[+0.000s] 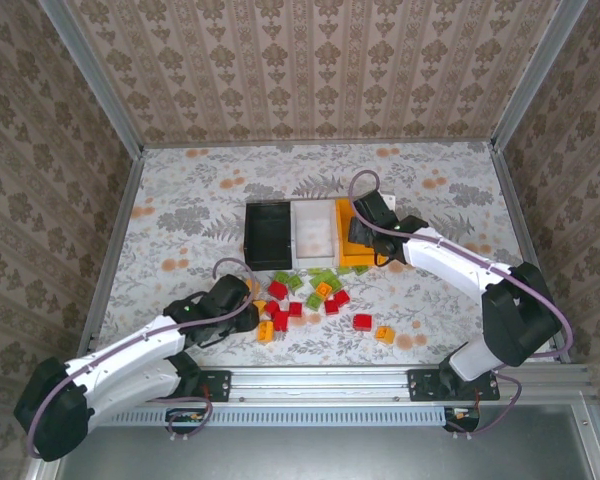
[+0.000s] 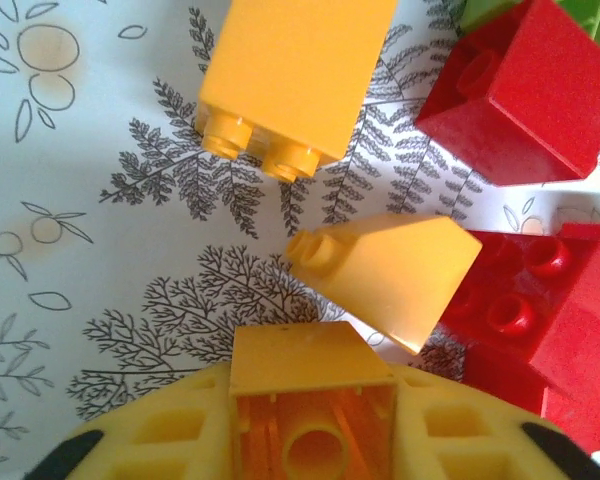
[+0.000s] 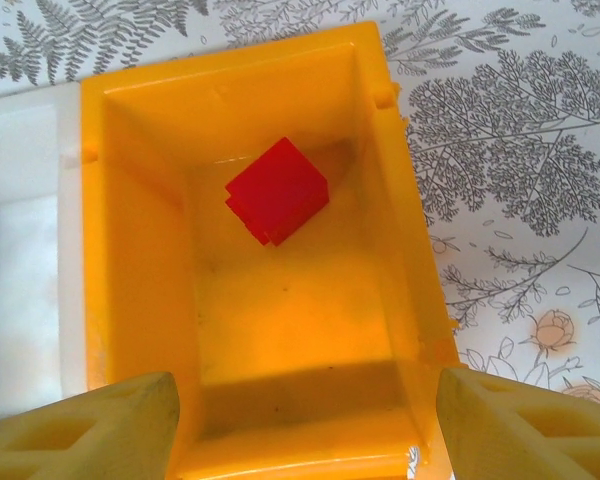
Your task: Sort the legos into containers by color
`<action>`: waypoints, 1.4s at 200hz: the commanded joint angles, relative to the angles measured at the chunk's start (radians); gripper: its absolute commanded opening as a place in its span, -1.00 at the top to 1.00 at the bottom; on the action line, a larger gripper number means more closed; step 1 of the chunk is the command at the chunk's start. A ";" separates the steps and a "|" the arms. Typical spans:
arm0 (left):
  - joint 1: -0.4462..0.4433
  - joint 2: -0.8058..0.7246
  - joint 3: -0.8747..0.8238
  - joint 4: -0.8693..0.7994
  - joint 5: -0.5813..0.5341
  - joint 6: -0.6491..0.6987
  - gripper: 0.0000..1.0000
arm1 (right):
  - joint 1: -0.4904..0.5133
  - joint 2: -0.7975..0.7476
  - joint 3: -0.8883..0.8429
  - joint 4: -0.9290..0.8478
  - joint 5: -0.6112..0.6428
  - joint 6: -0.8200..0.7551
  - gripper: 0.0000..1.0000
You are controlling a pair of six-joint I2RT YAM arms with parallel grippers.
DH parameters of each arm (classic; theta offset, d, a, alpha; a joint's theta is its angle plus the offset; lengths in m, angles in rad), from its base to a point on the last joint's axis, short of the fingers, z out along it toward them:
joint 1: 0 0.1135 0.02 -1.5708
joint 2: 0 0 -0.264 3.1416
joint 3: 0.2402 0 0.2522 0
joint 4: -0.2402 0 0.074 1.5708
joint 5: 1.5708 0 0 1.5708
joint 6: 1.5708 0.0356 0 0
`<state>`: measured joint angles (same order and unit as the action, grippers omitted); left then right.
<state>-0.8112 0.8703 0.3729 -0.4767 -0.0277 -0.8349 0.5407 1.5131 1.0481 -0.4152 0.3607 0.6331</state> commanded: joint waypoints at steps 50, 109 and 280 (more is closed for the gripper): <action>0.029 -0.110 0.183 -0.203 -0.037 0.061 0.78 | -0.001 -0.080 -0.037 0.003 0.029 0.021 -0.41; 0.239 0.245 0.439 0.064 0.058 0.213 0.86 | -0.002 -0.115 -0.087 -0.005 0.020 0.034 -0.42; 0.310 0.722 0.722 0.206 0.129 0.252 0.04 | -0.026 -0.133 -0.107 -0.037 -0.014 0.015 -0.44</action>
<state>-0.5037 1.6009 1.0504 -0.2974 0.0650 -0.5953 0.5201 1.3617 0.9207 -0.4297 0.3592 0.6552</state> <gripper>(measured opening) 0.439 0.720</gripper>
